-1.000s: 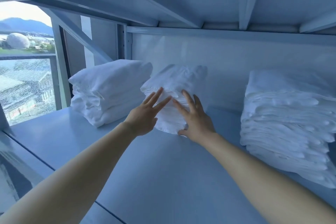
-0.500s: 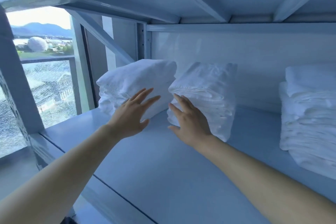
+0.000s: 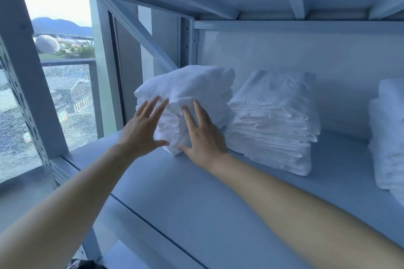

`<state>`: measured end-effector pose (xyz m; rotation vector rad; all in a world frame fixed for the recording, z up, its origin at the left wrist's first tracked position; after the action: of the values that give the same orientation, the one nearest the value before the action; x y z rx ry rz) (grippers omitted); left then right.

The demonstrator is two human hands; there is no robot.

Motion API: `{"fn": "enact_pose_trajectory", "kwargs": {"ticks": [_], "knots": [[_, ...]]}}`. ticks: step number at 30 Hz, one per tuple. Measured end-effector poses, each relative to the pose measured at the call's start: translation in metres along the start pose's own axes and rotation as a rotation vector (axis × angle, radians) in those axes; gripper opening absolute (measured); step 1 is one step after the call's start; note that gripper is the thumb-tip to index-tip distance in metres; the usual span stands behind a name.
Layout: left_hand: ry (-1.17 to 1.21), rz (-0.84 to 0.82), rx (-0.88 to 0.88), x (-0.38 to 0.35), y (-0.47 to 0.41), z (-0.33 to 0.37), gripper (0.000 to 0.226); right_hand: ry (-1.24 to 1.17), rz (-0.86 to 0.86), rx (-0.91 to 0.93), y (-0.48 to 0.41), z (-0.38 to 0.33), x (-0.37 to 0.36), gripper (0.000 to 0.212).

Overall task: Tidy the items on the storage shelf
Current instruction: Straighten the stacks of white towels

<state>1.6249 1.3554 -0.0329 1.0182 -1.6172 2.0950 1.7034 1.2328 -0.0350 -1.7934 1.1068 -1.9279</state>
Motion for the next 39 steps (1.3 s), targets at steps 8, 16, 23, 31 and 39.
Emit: {"fn": "enact_pose_trajectory", "kwargs": {"ticks": [8, 16, 23, 31, 39], "knots": [[0.160, 0.021, 0.013, -0.021, -0.006, -0.017, 0.122, -0.130, -0.021, -0.050, -0.009, -0.006, -0.015, 0.098], [0.184, 0.070, 0.044, -0.040, -0.026, -0.013, 0.114, 0.075, -0.019, -0.131, -0.022, 0.014, -0.031, 0.104], [0.095, 0.000, 0.082, -0.063, -0.051, -0.012, 0.113, 0.189, -0.019, -0.234, -0.035, 0.031, -0.050, 0.100], [0.199, 0.023, 0.115, -0.086, -0.048, -0.030, 0.083, 0.151, -0.014, -0.310, -0.051, 0.048, -0.062, 0.101], [0.207, 0.011, 0.127, -0.093, -0.050, -0.028, 0.071, 0.097, -0.005, -0.293, -0.045, 0.052, -0.060, 0.095]]}}
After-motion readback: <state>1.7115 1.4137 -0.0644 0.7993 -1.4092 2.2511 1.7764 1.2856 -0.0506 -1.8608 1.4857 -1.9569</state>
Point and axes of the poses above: each hand's wrist, its own y-axis away from the middle knuckle, its own x-axis out of the back of the hand, z = x × y, the point moved 7 cm from there along -y, towards the middle knuckle, and after that the axes turned 12 degrees about z, right-handed, at the moved point
